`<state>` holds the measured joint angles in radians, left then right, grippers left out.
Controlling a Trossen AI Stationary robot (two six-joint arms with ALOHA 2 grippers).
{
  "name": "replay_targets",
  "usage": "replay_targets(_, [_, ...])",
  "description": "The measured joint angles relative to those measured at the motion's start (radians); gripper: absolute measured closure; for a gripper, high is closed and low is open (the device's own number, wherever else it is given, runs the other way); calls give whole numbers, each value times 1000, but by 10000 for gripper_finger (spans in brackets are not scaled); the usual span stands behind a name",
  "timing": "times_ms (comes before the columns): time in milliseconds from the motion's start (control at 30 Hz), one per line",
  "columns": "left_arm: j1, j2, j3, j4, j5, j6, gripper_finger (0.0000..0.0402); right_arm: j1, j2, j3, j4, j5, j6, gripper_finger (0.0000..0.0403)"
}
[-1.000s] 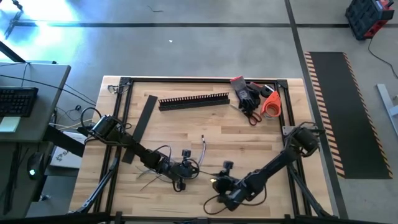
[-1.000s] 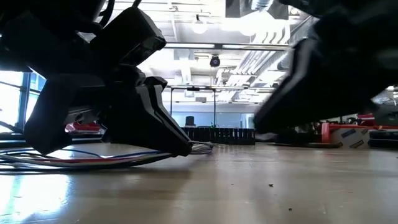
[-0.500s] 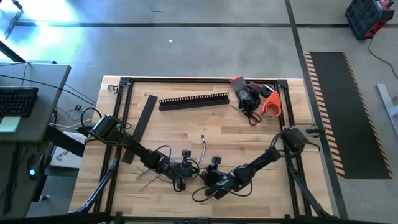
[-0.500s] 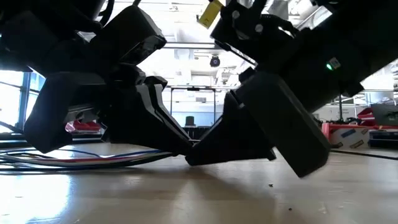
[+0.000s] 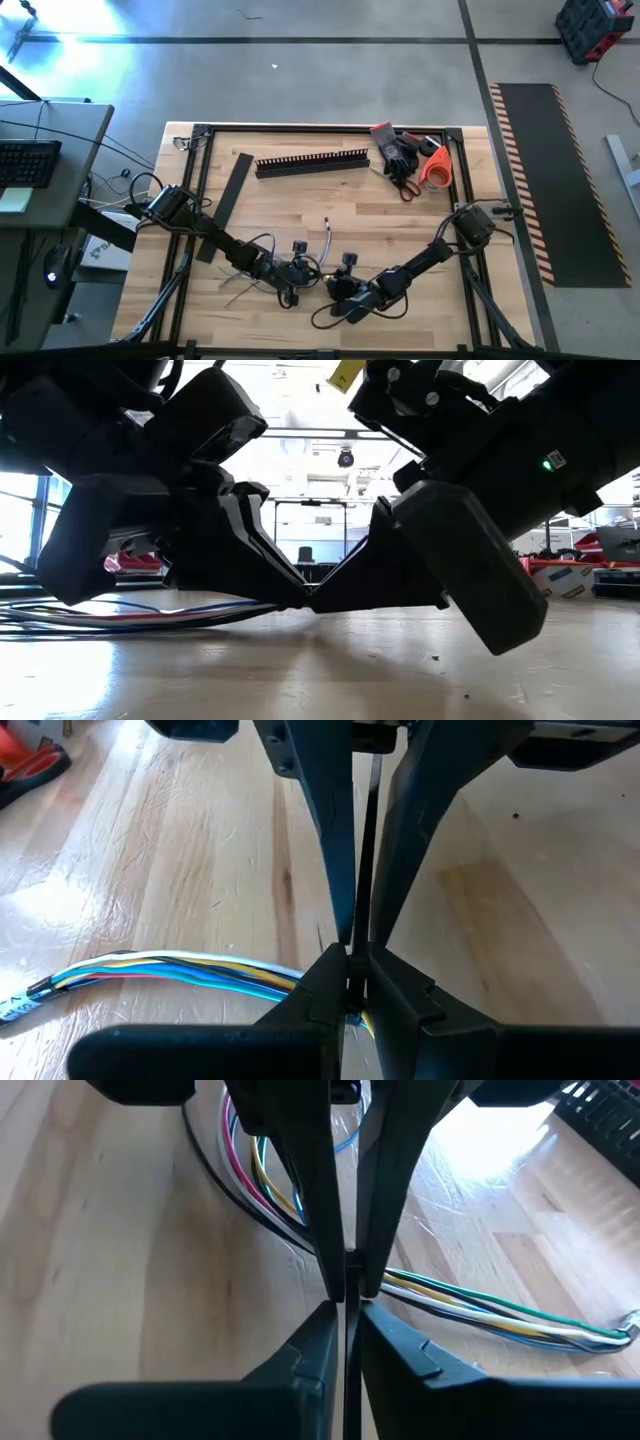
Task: Ziptie cables
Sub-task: Wrap the cables together using a black zip tie
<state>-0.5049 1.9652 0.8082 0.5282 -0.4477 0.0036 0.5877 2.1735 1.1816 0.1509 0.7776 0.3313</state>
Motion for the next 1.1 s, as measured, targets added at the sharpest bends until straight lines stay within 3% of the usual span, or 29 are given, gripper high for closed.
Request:
replay_targets(367, [0, 0, 0, 0, 0, 0, 387, 0, 0, 0, 1, 6, 1, 341])
replay_targets(600, [0, 0, 0, -1, 16, -1, 387, 0, 0, 0, 2, -3, -23, 393])
replay_targets(700, [0, 0, 0, 1, 20, -2, 383, 2, 0, 0, 2, 2, -22, 398])
replay_targets(1100, [6, 0, 0, -1, 54, 30, 294, 2, 0, 0, 0, 3, -18, 402])
